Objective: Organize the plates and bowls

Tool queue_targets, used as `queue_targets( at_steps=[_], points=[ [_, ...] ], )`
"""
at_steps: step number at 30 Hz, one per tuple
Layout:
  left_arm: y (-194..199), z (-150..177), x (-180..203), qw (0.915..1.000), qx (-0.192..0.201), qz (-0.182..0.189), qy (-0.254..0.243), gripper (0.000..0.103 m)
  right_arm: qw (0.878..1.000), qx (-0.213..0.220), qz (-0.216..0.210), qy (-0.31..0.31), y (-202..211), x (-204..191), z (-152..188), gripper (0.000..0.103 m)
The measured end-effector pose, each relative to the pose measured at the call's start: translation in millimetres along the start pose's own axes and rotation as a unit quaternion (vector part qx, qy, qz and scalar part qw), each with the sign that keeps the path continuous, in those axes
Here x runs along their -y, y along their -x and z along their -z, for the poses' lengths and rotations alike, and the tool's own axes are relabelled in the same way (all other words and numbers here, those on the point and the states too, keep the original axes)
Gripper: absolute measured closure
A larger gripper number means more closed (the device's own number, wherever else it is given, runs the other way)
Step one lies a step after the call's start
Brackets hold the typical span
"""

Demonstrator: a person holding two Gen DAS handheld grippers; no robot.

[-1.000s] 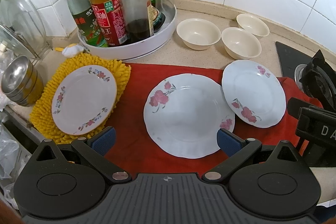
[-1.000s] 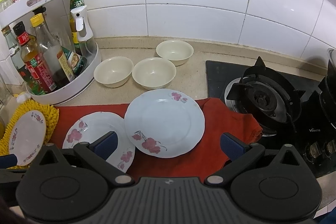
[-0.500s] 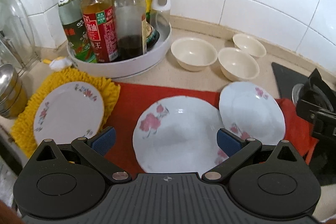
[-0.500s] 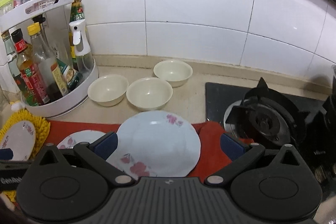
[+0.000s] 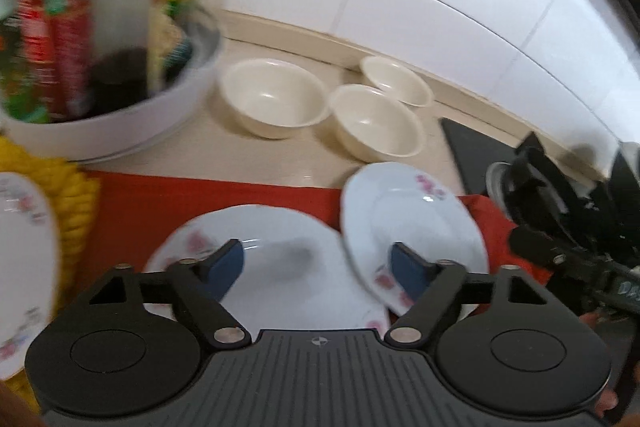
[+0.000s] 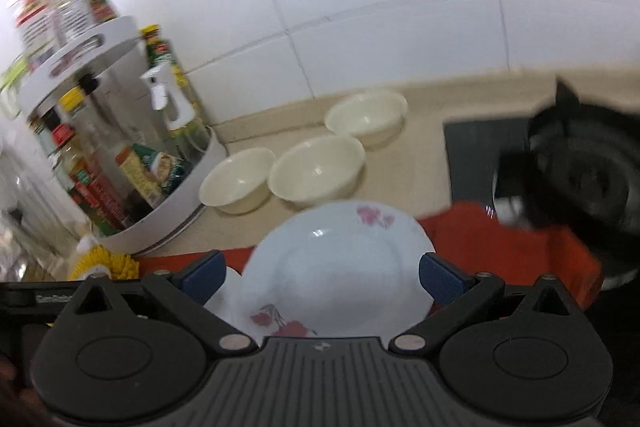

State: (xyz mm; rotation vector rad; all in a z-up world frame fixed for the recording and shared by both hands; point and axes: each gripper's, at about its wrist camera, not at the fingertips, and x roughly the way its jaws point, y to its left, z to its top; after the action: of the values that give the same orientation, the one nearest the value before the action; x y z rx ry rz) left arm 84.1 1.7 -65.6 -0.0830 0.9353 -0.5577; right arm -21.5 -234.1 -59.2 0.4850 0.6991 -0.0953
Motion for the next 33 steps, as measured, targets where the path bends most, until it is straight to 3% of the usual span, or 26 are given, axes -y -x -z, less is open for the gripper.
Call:
queue_targets(
  at_steps=[2,8,15,21,29,33],
  points=[
    [-12,-3,5,0.9998,0.001,0.019,-0.006,0.030,1.000,-0.008,0.003,-0.019,-8,10,4,0.012],
    [-44,-16,15,0.9983,-0.007,0.052,-0.027,0.048,0.997,-0.018,-0.007,-0.071,-25,37,13,0.034],
    [-75,-26,8,0.9981,-0.022,0.057,-0.012,0.059,0.992,-0.024,-0.014,-0.125,-35,59,15,0.061],
    [-93,-33,5,0.9980,-0.030,0.055,-0.008,0.065,0.983,-0.035,-0.012,-0.182,-21,66,28,0.061],
    [-112,-36,-2,0.9957,-0.046,0.079,0.016,0.073,0.974,-0.039,-0.019,-0.222,-26,71,42,0.062],
    [-115,-35,-7,0.9939,-0.044,0.095,0.035,0.077,0.972,-0.025,-0.023,-0.233,-30,75,45,0.070]
  ],
)
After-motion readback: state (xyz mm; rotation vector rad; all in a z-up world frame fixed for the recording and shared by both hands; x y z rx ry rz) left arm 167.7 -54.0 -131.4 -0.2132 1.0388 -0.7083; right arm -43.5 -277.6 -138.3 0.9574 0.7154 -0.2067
